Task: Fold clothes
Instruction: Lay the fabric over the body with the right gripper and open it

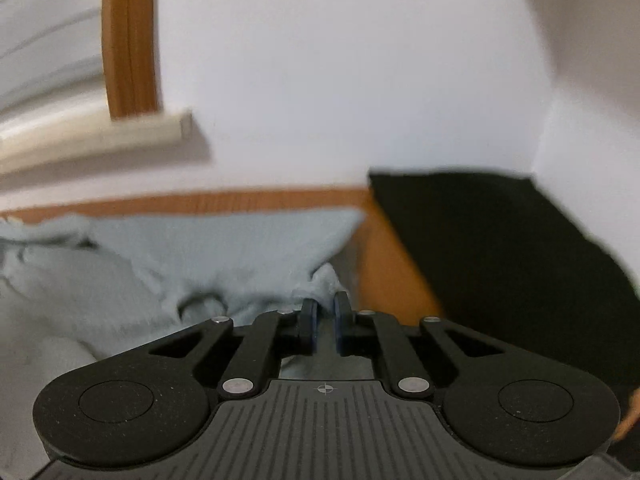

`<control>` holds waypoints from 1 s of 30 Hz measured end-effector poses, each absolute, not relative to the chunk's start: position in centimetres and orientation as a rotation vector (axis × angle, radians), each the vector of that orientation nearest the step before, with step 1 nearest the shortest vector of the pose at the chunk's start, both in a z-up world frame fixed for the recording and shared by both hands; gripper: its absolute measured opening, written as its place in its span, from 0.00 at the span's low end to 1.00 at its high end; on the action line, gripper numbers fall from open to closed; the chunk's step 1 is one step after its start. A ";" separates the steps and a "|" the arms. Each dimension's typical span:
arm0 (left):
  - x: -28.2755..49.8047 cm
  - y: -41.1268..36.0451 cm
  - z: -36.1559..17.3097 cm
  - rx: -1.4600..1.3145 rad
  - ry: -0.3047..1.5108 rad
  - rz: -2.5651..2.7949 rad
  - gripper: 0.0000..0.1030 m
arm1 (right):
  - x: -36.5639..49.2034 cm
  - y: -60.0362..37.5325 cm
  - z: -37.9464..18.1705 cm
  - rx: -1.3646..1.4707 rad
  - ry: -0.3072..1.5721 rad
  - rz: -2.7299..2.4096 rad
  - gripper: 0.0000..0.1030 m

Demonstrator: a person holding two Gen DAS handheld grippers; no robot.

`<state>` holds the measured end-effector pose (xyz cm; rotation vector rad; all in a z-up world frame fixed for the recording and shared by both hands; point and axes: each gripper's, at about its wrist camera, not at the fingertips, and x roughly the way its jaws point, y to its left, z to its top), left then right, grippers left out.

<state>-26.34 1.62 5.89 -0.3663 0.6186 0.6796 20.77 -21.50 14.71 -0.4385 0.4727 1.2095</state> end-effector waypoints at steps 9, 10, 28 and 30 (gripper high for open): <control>-26.4 1.6 5.9 -0.372 0.612 0.674 1.00 | 18.0 -27.4 25.3 -0.493 0.285 1.158 0.08; -26.4 1.7 5.9 -0.373 0.611 0.673 1.00 | 17.5 -27.8 25.9 -0.512 0.278 1.153 0.08; -26.3 1.5 6.0 -0.370 0.615 0.678 1.00 | 15.0 -22.6 17.5 -0.733 0.458 1.265 0.35; -26.3 1.5 6.0 -0.371 0.615 0.679 1.00 | 13.9 -21.5 17.0 -0.739 0.454 1.308 0.35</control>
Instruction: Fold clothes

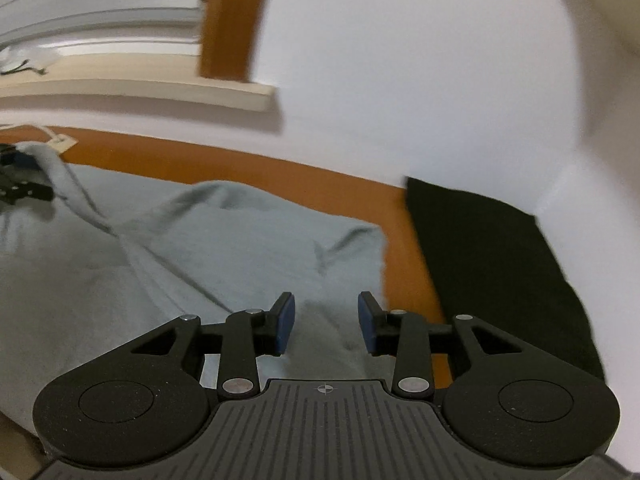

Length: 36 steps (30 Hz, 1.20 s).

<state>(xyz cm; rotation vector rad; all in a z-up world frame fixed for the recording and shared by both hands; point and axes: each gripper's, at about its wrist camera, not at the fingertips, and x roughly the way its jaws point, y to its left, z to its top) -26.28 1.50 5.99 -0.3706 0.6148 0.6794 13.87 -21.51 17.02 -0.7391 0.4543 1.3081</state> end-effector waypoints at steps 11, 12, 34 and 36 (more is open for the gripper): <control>-30.7 1.2 8.7 -0.313 0.630 0.676 1.00 | 5.8 -11.8 11.4 -0.745 0.505 1.671 0.35; -31.7 1.4 9.1 -0.299 0.631 0.690 1.00 | 5.2 -11.2 10.9 -0.751 0.510 1.693 0.36; -37.3 5.4 7.8 -0.129 0.721 0.790 0.23 | 6.0 -10.6 7.9 -0.572 0.501 1.774 0.25; -37.2 5.0 7.9 -0.111 0.719 0.803 0.12 | 5.8 -10.8 7.7 -0.563 0.477 1.775 0.25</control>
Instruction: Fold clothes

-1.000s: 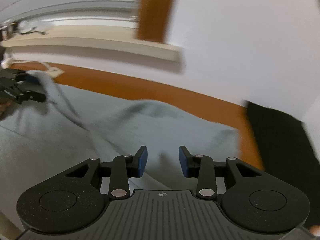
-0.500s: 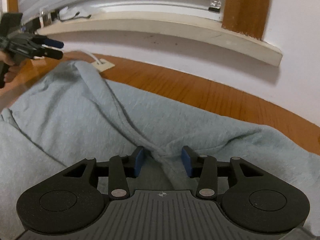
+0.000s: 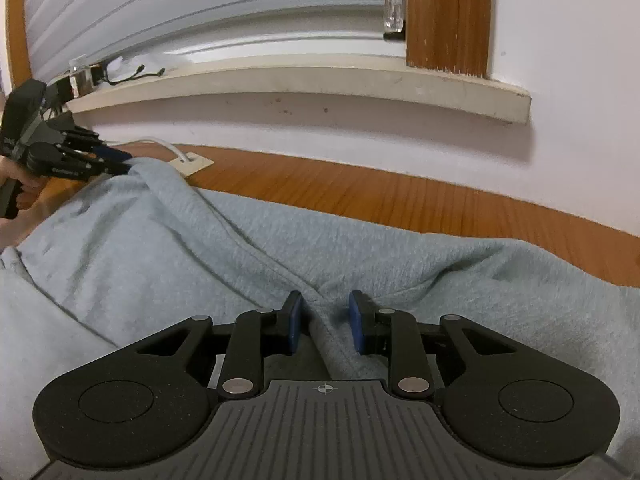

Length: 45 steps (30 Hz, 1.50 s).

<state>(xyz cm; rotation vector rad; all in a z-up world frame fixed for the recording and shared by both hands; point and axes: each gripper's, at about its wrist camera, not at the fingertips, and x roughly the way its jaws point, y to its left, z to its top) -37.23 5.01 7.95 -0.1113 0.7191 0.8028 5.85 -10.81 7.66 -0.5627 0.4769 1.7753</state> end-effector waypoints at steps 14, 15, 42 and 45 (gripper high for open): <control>-39.6 -6.7 13.0 0.021 0.640 0.846 0.08 | 4.8 -11.3 7.4 -0.590 0.402 1.745 0.25; -39.7 -7.5 12.7 0.016 0.652 0.837 0.09 | 4.8 -11.3 7.4 -0.588 0.404 1.744 0.25; -46.8 -1.2 8.6 -0.507 0.534 0.895 0.61 | 5.1 -11.3 7.4 -0.569 0.432 1.742 0.31; -47.7 -0.9 8.1 -0.630 0.466 0.878 0.64 | 5.1 -11.3 7.4 -0.572 0.429 1.739 0.31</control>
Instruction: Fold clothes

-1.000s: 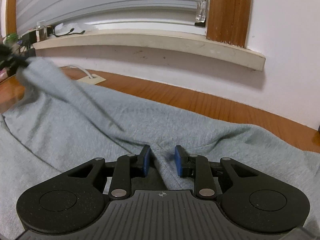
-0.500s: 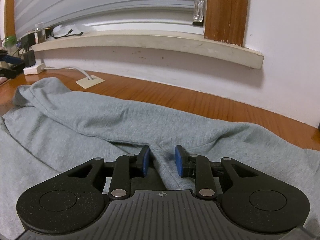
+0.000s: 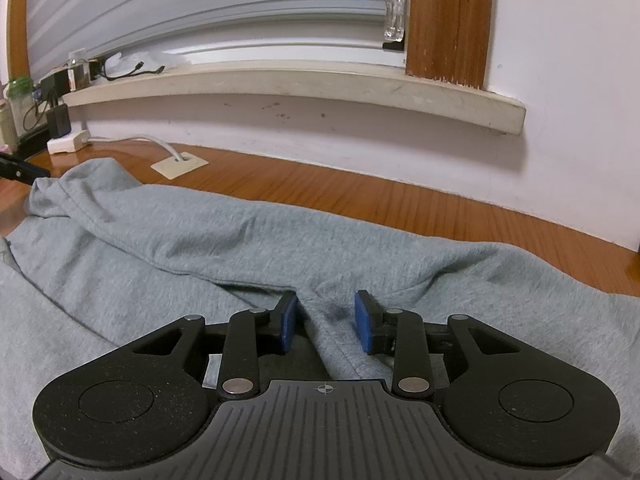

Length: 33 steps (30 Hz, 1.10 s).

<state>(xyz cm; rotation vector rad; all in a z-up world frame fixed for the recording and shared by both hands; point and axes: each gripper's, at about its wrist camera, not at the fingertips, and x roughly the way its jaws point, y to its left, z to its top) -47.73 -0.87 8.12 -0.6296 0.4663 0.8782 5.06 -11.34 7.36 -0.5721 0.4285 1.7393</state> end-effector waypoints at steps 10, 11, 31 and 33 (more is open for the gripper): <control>-47.1 -0.3 7.2 -0.777 0.330 0.822 0.46 | 5.0 -11.4 7.4 -0.570 0.431 1.736 0.32; -47.2 -0.4 7.5 -0.766 0.310 0.824 0.42 | 5.0 -11.4 7.4 -0.570 0.432 1.736 0.32; -46.8 -0.1 8.0 -0.707 0.288 0.750 0.07 | 5.3 -11.4 7.5 -0.549 0.435 1.713 0.22; -47.0 -0.2 8.9 -0.652 0.261 0.770 0.06 | 5.2 -11.1 7.8 -0.575 0.435 1.719 0.15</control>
